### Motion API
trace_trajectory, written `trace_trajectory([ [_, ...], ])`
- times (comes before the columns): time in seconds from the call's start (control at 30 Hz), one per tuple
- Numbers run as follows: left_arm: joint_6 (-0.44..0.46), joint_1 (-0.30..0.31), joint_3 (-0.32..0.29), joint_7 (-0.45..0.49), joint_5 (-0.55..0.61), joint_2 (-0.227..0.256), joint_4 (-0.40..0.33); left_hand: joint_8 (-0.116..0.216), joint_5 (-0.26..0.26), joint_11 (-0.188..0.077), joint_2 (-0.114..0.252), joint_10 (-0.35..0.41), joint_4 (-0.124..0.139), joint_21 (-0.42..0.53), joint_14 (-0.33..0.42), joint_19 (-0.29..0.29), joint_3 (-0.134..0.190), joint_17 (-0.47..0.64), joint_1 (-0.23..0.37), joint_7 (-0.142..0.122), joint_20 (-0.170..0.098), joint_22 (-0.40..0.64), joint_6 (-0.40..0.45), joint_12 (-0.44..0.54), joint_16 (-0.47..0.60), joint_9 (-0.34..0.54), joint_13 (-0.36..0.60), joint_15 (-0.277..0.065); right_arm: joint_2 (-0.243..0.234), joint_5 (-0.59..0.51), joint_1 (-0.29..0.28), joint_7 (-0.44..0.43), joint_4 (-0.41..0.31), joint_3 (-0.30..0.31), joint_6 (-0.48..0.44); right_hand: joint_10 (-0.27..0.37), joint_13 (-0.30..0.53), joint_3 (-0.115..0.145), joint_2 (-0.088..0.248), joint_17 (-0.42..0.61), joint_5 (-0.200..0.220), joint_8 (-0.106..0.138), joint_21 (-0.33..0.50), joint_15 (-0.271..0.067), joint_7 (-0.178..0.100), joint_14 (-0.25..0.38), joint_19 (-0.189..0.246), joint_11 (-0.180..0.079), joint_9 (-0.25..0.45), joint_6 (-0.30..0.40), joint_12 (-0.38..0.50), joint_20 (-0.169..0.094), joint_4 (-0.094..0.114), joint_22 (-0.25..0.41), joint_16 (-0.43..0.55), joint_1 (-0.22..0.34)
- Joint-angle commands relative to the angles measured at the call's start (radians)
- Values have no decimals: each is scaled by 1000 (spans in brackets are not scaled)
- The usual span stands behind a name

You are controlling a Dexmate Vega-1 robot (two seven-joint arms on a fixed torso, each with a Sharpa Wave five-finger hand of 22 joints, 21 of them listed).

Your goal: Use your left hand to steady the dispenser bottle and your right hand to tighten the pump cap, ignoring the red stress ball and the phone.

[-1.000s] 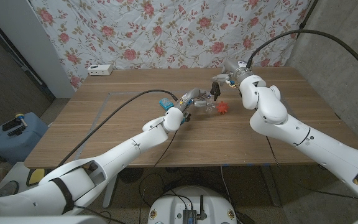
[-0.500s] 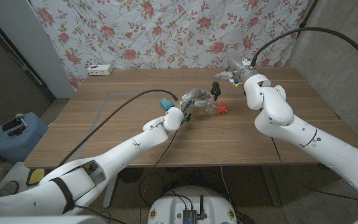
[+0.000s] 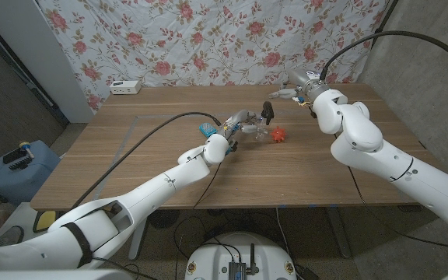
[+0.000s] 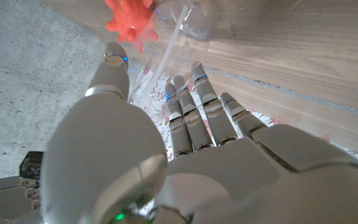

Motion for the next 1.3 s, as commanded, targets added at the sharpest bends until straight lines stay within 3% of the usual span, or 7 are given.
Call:
trace_trajectory([
  [0.03,10,-3,-4,5,-1,2,-4,5,9,-20,69,25,107,0,15,-3,118,4,-56,-37,-93,2,73,6,4,4,4,-74,-48,67,-12,-3,-4,44,84,-16,4,6,2,1,3,-8,0,3,-13,-13,-9,1,5,-24,-1,7,-11,2,-5,22],
  [0.3,-1,-12,-3,-3,-1,3,1,5,8,-22,69,25,107,0,17,-2,118,5,-55,-37,-93,2,74,6,5,4,4,-75,-72,93,-24,-17,-1,65,139,-53,6,22,1,-3,2,-37,3,-1,-50,-33,-16,-6,8,-94,0,15,-24,2,-8,70],
  [0.63,9,-15,-1,-9,0,6,-5,5,8,-21,69,26,107,0,18,-3,119,5,-56,-40,-93,2,74,6,5,4,4,-75,-94,108,-28,-32,15,82,218,-103,8,30,-12,-2,3,-76,7,-10,-100,-65,-15,-17,13,-192,-1,16,-23,2,-12,118],
  [0.93,-1,-28,2,-19,-4,1,14,5,9,-18,68,24,108,0,17,-3,120,4,-57,-40,-92,2,73,6,4,4,4,-75,-119,122,-24,-43,47,103,324,-145,11,43,-32,-5,12,-109,7,-12,-105,-85,-17,-38,15,-274,0,14,-33,2,-11,191],
  [1.1,-2,-37,5,-25,-3,-2,23,5,9,-21,68,25,108,0,17,-3,120,4,-57,-40,-92,2,74,6,4,4,4,-76,-128,129,-26,-46,63,115,370,-160,11,49,-40,-7,17,-112,7,-19,-105,-93,-19,-43,16,-282,1,9,-35,2,-12,222],
  [1.3,-8,-45,9,-33,-2,-3,32,5,8,-20,67,24,107,0,16,-3,120,4,-57,-37,-93,2,74,6,4,4,4,-76,-135,104,-29,-50,73,118,403,-178,12,62,-51,-8,27,-112,5,-27,-106,-103,-28,-70,17,-282,3,10,-37,2,-13,274],
])
